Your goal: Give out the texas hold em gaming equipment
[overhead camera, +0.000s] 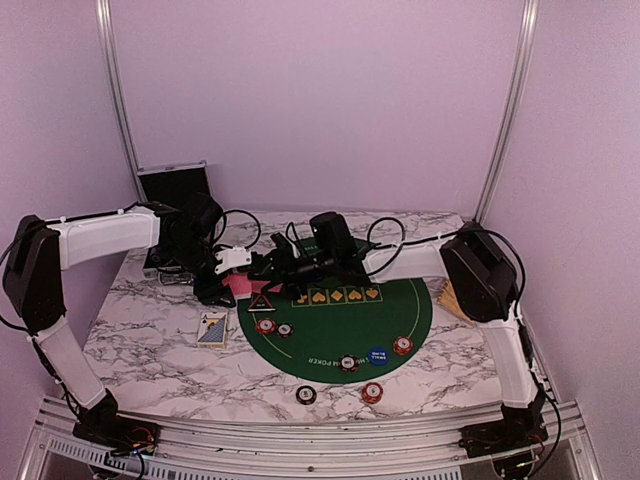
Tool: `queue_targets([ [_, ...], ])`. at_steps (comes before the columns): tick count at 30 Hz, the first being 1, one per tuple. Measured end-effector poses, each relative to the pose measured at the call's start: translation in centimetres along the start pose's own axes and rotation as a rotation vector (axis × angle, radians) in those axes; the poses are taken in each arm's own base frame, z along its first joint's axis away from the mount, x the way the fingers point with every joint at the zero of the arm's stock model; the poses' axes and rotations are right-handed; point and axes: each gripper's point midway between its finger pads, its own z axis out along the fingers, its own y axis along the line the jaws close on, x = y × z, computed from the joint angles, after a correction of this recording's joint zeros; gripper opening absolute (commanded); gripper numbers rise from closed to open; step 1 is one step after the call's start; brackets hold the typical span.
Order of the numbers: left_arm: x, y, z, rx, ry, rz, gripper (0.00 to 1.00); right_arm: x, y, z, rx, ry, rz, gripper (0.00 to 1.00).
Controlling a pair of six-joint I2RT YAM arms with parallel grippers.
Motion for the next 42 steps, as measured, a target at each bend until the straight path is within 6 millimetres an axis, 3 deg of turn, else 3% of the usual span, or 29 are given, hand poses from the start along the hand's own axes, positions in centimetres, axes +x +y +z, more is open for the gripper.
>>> queue_targets([
  [12, -0.8, 0.1, -0.3, -0.005, -0.018, 0.002, 0.0, 0.3, -1.1, 2.0, -0.03, 0.029, 0.045, 0.78],
  [22, -1.2, -0.2, -0.1, 0.005, -0.019, 0.009, 0.0, -0.8, 0.0, 3.2, -0.079, 0.024, 0.035, 0.78],
  [30, -1.5, -0.4, 0.2, 0.012, -0.018, 0.009, 0.0, -1.1, -1.6, 4.5, -0.077, 0.032, 0.06, 0.78],
  [42, -1.3, -0.7, 0.4, 0.026, -0.006, 0.001, 0.0, -1.4, -2.0, 4.2, -0.058, 0.012, 0.053, 0.69],
])
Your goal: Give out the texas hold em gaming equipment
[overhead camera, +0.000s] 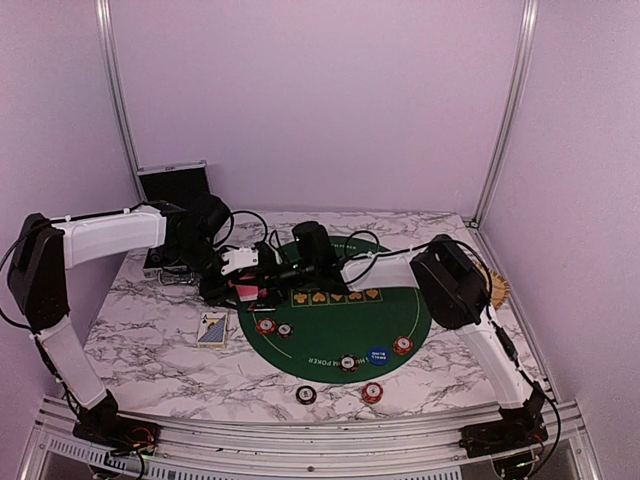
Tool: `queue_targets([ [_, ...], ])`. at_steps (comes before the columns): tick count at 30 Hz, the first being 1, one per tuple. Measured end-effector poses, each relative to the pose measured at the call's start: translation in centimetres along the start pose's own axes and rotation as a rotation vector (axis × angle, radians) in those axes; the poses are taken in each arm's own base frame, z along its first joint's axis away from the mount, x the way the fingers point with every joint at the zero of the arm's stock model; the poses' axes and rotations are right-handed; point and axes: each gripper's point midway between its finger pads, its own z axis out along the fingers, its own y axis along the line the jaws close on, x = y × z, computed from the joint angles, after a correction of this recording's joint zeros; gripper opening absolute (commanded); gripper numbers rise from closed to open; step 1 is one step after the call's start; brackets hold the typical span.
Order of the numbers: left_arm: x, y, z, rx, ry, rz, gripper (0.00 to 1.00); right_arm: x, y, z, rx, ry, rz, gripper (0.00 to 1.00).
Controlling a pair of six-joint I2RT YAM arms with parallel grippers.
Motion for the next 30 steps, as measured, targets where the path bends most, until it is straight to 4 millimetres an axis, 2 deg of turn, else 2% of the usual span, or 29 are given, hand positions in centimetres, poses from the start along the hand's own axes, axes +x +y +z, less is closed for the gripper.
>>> queue_targets([
  [12, 0.1, -0.3, 0.1, 0.007, 0.008, 0.001, 0.0, 0.3, 0.2, -2.4, 0.025, -0.024, -0.003, 0.55],
  [19, 0.2, -0.2, 0.1, 0.006, 0.012, 0.0, 0.0, 0.5, 0.4, -2.7, 0.028, -0.025, -0.008, 0.55],
  [24, 0.1, -0.2, 0.1, 0.006, 0.011, 0.001, 0.0, 0.7, 0.4, -3.5, 0.047, -0.025, -0.002, 0.64],
  [30, 0.2, -0.2, 0.1, 0.005, 0.011, 0.001, 0.0, 1.1, 0.3, -3.9, 0.058, -0.022, 0.002, 0.61],
])
